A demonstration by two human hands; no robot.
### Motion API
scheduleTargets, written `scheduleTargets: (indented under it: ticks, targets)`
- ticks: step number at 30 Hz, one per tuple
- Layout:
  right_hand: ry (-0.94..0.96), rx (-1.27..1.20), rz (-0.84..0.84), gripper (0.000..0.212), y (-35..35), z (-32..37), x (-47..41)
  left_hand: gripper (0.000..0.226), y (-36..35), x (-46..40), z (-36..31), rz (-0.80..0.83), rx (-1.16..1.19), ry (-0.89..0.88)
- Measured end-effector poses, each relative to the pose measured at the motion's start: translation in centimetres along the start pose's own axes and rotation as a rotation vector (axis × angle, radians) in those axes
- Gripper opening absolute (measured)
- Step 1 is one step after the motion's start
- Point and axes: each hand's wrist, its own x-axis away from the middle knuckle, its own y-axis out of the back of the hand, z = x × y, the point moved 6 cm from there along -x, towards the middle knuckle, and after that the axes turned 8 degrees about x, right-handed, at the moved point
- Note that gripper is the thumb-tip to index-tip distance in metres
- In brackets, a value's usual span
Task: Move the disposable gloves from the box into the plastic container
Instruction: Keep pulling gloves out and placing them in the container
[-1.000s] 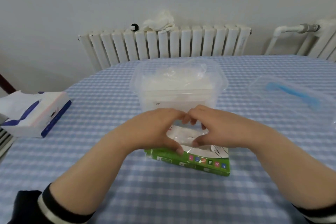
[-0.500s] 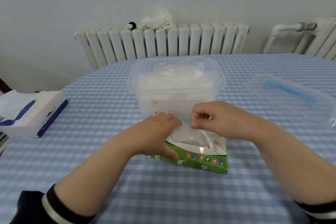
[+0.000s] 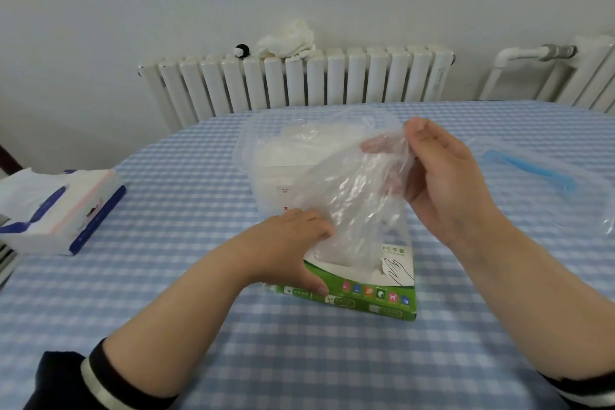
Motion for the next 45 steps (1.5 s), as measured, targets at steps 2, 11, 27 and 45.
scheduleTargets:
  ticks: [2,11,27,45]
  targets:
    - [0.003,-0.026,-0.049,0.044,0.5,0.2,-0.2,0.059,-0.1,0.0,0.3,-0.005,0.018,-0.006]
    - [-0.082,0.155,0.128,0.018,0.0,0.5,0.1,0.093,2.1,1.6,0.1,0.089,0.760,-0.218]
    - [-0.071,0.616,0.295,0.039,1.1,3.0,0.3,0.055,8.6,1.5,-1.4,-0.152,1.485,-0.254]
    - [-0.072,0.630,-0.016,0.034,5.3,2.8,-1.9,0.039,14.0,-1.7,-3.1,-0.635,0.662,-0.114]
